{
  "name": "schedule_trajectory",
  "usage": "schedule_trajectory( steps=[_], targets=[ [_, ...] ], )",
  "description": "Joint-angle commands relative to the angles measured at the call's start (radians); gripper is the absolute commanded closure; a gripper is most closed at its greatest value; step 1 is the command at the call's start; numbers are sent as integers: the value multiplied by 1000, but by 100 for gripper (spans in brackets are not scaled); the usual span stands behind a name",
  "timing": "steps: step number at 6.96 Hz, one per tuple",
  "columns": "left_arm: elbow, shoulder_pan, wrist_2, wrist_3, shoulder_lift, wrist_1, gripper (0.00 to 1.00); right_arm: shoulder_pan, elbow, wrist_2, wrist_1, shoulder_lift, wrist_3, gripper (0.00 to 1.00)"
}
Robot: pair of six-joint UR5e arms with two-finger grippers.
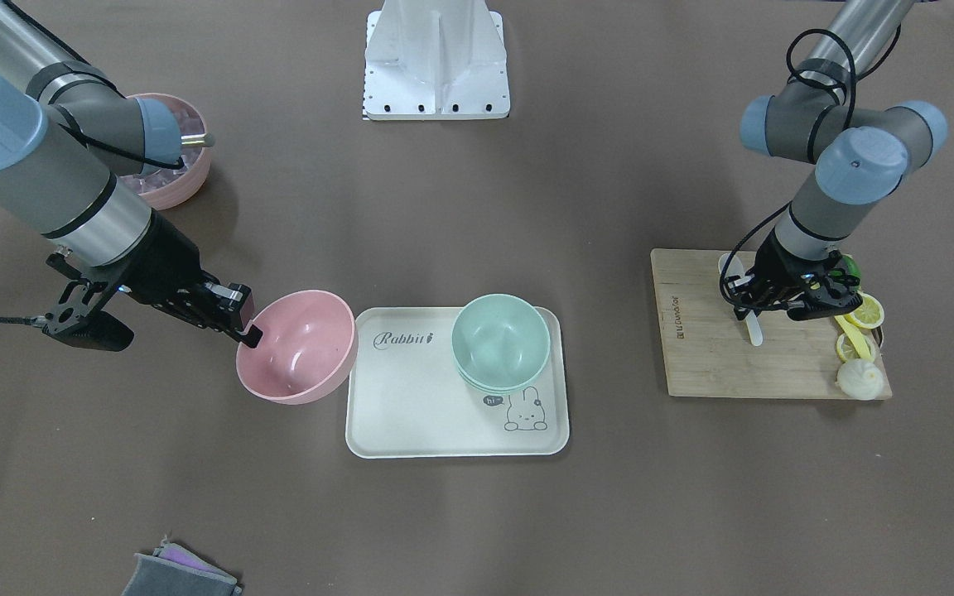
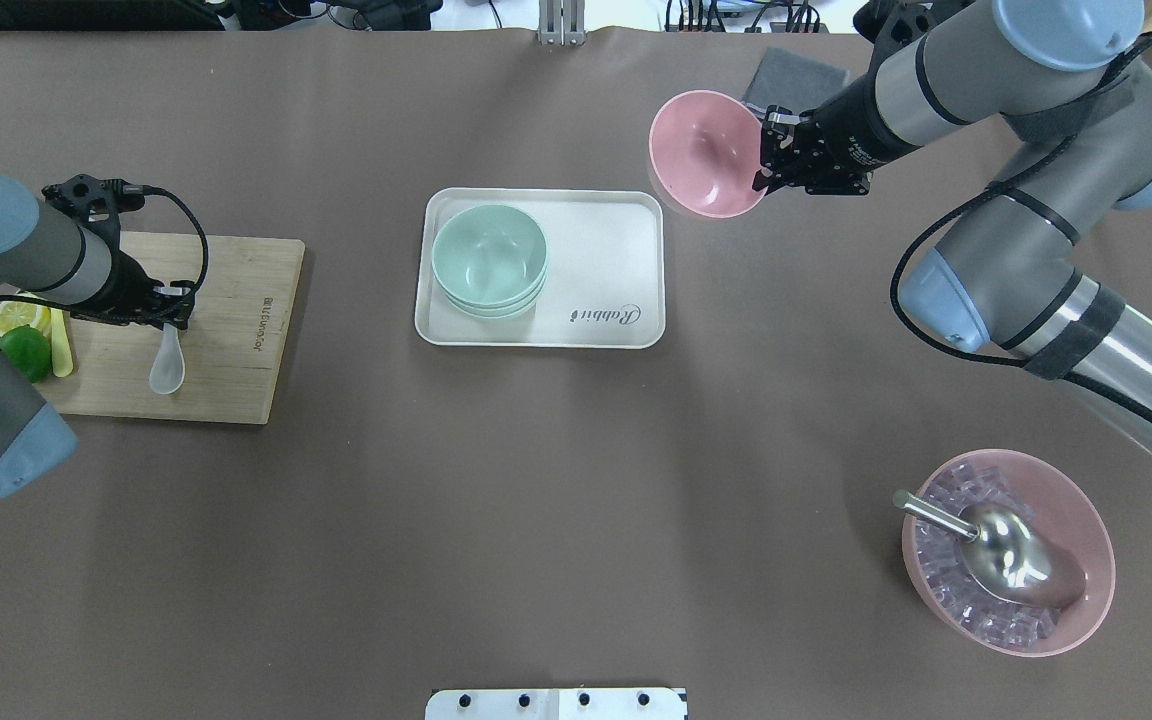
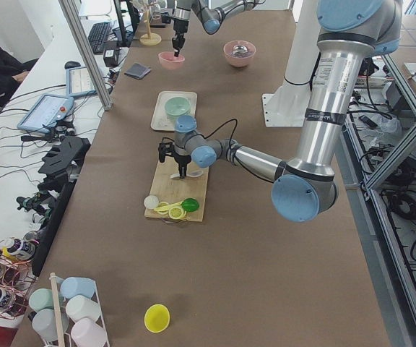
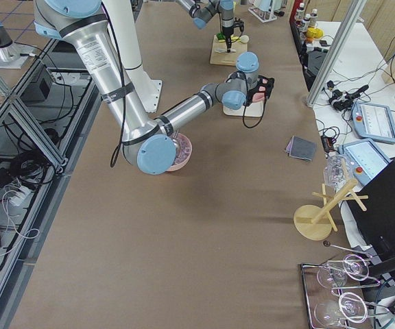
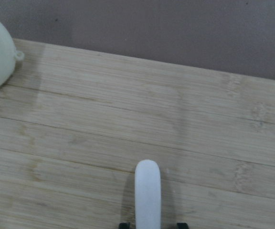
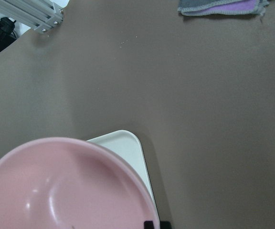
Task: Stack pink bowl on green and place spoon
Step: 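Lift the pink bowl toward the tray while the left gripper reaches the spoon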
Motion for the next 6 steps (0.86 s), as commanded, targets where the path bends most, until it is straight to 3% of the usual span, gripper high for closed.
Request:
schedule_trajectory(
  steps=[1, 2, 4, 6],
  targets=[
    [-54, -1, -2, 0, 29, 6, 100, 1, 8, 0, -2, 0, 1, 100],
    [-71, -2, -8, 0, 28, 12, 100, 0, 13, 0, -4, 1, 1, 100],
    [-87, -69, -142, -1, -3, 12, 100, -18, -10, -8, -8, 45, -2, 100],
    [-87, -117, -212, -1, -43, 14, 100, -72, -91, -96, -4, 140, -5, 100]
  ],
)
